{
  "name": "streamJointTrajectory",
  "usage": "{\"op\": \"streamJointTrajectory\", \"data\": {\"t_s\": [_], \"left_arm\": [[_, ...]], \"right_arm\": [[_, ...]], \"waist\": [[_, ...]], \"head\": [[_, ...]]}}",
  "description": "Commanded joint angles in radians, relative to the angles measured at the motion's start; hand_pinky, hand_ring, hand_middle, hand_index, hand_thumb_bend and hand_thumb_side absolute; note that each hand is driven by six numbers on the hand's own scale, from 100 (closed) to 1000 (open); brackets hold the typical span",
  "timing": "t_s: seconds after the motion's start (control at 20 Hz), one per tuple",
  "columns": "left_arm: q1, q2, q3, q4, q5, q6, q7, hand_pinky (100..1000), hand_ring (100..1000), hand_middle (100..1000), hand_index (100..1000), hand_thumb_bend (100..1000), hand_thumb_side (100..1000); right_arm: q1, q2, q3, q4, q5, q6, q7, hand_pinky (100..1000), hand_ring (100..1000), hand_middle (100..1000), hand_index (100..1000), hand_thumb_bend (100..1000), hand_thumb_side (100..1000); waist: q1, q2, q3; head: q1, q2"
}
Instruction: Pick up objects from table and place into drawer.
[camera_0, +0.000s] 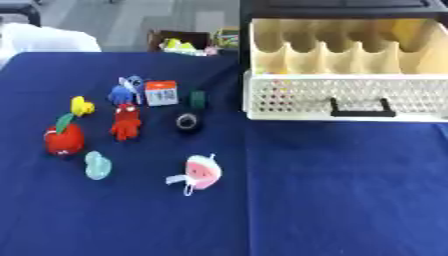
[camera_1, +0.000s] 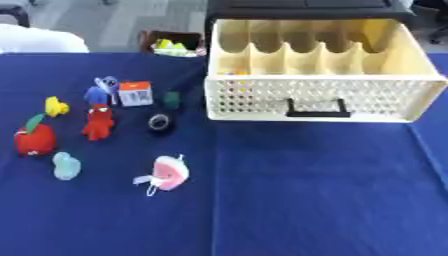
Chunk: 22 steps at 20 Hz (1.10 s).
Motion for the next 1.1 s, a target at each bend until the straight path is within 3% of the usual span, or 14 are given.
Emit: {"op": "streamJointTrajectory", "data": {"t_s": [0.05, 0.25, 0.4, 0.55, 0.7, 0.95, 1.1], "left_arm": [[-0.023, 0.095, -0.002, 0.049, -0.072, 0.011, -0.036, 572, 654, 717, 882, 100, 762], [-0.049, 0.187, -0.017, 0.171, -0.228, 0.009, -0.167, 599, 674, 735, 891, 100, 706], [-0.088, 0.239, -0.045, 0.273, -0.317, -0.042, -0.265, 627, 691, 740, 894, 100, 699], [-0.134, 0.26, -0.07, 0.373, -0.363, -0.095, -0.34, 645, 709, 746, 900, 100, 725], [-0.174, 0.271, -0.095, 0.449, -0.396, -0.15, -0.391, 670, 729, 755, 911, 100, 806], [-0.226, 0.291, -0.141, 0.549, -0.46, -0.232, -0.45, 683, 736, 762, 954, 100, 878], [-0.254, 0.3, -0.167, 0.605, -0.491, -0.263, -0.487, 678, 732, 769, 974, 217, 814]], "right_arm": [[0.012, 0.022, -0.016, -0.014, 0.032, 0.046, -0.041, 822, 613, 556, 879, 100, 1000], [0.038, 0.033, -0.022, -0.014, 0.035, 0.073, -0.059, 814, 602, 548, 874, 100, 1000], [0.048, 0.04, -0.028, -0.014, 0.033, 0.078, -0.065, 809, 595, 542, 870, 100, 1000], [0.054, 0.046, -0.033, -0.014, 0.027, 0.084, -0.069, 804, 590, 539, 867, 100, 1000], [0.059, 0.048, -0.036, -0.014, 0.022, 0.091, -0.071, 796, 577, 528, 862, 100, 1000], [0.059, 0.046, -0.041, -0.014, 0.017, 0.095, -0.072, 793, 572, 522, 856, 100, 1000], [0.06, 0.048, -0.041, -0.014, 0.01, 0.097, -0.07, 791, 566, 514, 852, 100, 1000]], "waist": [[0.001, -0.013, -0.001], [0.001, -0.013, -0.001], [0.0, -0.018, -0.002], [-0.003, -0.024, -0.003], [-0.007, -0.029, -0.006], [-0.014, -0.033, -0.008], [-0.016, -0.033, -0.008]], "head": [[0.004, -0.011], [0.009, -0.01], [0.02, 0.008], [0.025, 0.028], [0.024, 0.043], [0.03, 0.031], [0.03, 0.019]]}}
